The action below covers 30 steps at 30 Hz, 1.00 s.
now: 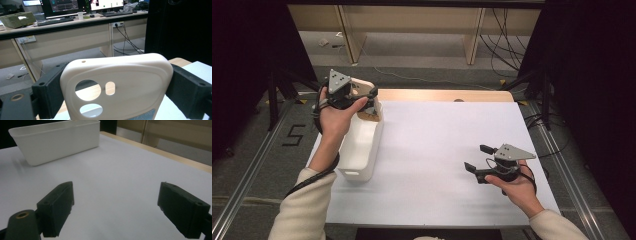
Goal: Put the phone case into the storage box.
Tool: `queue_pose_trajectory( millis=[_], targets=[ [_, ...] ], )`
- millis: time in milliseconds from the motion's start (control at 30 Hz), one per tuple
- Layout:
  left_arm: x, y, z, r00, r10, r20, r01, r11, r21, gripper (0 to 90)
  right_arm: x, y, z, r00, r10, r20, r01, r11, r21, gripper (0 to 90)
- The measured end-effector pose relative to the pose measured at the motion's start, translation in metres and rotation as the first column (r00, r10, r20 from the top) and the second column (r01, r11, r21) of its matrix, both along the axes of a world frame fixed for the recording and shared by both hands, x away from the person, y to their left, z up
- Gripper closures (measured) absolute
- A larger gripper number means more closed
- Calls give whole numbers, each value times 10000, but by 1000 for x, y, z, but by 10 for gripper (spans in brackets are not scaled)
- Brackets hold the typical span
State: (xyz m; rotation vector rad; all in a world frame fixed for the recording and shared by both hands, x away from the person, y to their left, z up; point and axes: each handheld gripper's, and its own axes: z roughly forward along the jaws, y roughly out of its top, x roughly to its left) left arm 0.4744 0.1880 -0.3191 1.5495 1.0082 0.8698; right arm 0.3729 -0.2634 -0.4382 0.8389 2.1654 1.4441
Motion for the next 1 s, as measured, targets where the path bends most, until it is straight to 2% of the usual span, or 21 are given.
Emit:
queue_pose_trajectory(
  millis=[1000],
  targets=[
    [5,10,-4,9996,241,-138,-241,9997,59,109,1,0,-1,10000,-13,-56,14,10000,20,153]
  ],
)
